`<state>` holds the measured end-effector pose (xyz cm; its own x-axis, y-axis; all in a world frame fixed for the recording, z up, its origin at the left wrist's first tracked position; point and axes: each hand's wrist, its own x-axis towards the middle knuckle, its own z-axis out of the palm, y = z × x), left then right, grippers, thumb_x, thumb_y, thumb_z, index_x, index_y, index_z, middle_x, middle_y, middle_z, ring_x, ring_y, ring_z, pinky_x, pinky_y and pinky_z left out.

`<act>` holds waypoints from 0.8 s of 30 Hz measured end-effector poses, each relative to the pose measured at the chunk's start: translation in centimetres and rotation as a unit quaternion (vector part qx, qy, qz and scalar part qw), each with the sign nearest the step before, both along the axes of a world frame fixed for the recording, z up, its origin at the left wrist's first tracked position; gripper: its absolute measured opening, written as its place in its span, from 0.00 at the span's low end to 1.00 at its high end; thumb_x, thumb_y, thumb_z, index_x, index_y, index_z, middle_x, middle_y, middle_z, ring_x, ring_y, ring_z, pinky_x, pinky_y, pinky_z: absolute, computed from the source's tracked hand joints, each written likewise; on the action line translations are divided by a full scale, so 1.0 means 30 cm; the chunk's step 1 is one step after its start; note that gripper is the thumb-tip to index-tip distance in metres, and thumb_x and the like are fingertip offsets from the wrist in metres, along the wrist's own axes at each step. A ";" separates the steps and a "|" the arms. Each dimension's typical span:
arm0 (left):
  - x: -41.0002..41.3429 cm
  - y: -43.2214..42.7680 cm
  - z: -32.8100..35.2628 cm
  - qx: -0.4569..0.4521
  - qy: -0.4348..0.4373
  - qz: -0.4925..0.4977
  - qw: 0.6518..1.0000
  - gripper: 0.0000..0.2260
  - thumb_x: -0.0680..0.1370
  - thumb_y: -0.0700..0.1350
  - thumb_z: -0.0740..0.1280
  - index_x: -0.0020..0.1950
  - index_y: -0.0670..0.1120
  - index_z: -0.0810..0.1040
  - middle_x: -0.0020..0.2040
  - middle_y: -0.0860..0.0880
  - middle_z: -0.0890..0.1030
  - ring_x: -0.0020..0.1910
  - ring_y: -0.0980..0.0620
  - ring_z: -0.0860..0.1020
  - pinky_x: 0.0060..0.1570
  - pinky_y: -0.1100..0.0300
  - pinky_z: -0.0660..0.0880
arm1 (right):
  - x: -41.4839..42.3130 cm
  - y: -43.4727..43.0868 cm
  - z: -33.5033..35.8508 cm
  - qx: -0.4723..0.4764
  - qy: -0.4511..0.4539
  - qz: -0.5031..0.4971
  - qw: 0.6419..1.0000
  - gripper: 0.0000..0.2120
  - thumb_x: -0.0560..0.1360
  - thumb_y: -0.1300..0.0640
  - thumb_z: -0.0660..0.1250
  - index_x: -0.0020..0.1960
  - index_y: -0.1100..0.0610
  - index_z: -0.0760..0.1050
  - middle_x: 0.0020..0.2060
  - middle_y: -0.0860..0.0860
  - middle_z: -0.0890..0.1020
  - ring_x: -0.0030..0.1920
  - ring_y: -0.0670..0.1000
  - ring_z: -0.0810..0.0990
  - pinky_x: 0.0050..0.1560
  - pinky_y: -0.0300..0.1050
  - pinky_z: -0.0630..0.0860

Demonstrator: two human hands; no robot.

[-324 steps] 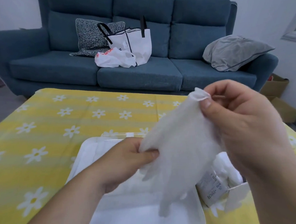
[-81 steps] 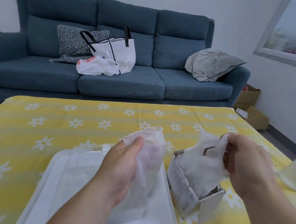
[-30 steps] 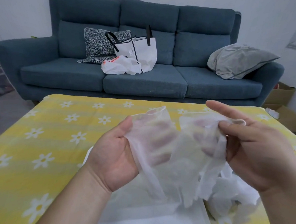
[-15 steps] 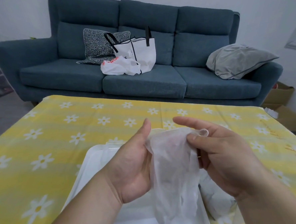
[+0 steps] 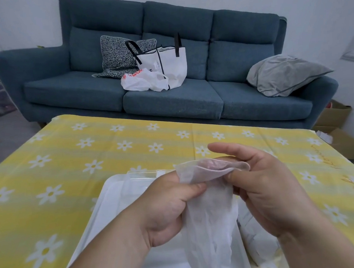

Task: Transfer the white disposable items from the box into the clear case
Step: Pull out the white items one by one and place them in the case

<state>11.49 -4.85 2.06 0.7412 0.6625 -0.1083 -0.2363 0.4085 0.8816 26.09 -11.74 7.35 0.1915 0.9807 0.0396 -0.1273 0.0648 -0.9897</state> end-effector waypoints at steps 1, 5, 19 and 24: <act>0.000 -0.004 0.006 -0.004 0.005 0.006 1.000 0.18 0.81 0.32 0.58 0.64 0.44 0.81 0.60 0.41 0.83 0.61 0.43 0.82 0.57 0.54 0.79 | 0.001 0.000 0.001 0.001 0.001 -0.001 1.000 0.19 0.70 0.76 0.66 0.48 0.56 0.86 0.43 0.60 0.87 0.39 0.53 0.86 0.34 0.39 0.79; 0.000 -0.017 0.025 -0.009 0.020 0.008 1.000 0.19 0.81 0.31 0.58 0.60 0.47 0.84 0.58 0.45 0.85 0.58 0.47 0.83 0.54 0.57 0.80 | -0.007 -0.002 0.003 0.005 -0.006 0.013 1.000 0.21 0.72 0.79 0.62 0.45 0.57 0.86 0.41 0.61 0.87 0.39 0.53 0.86 0.36 0.39 0.80; -0.015 0.001 0.037 0.159 0.120 0.084 0.976 0.13 0.80 0.35 0.65 0.58 0.48 0.84 0.51 0.47 0.87 0.51 0.50 0.85 0.50 0.57 0.80 | 0.014 0.015 -0.018 0.024 -0.411 -0.135 0.901 0.29 0.68 0.70 0.68 0.58 0.40 0.78 0.53 0.36 0.82 0.57 0.34 0.76 0.57 0.35 0.75; -0.047 0.015 0.091 0.318 0.115 0.081 0.938 0.16 0.76 0.31 0.69 0.57 0.49 0.84 0.52 0.47 0.86 0.53 0.43 0.83 0.51 0.47 0.80 | -0.003 0.007 0.004 0.043 -0.437 0.009 0.898 0.29 0.65 0.54 0.72 0.66 0.42 0.76 0.58 0.36 0.82 0.60 0.36 0.78 0.60 0.35 0.74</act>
<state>10.07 -4.41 4.78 0.6312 0.7491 0.2012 -0.0227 -0.2415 0.9701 26.01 -11.54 7.47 0.0338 0.9693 0.2435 0.6949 0.1523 -0.7028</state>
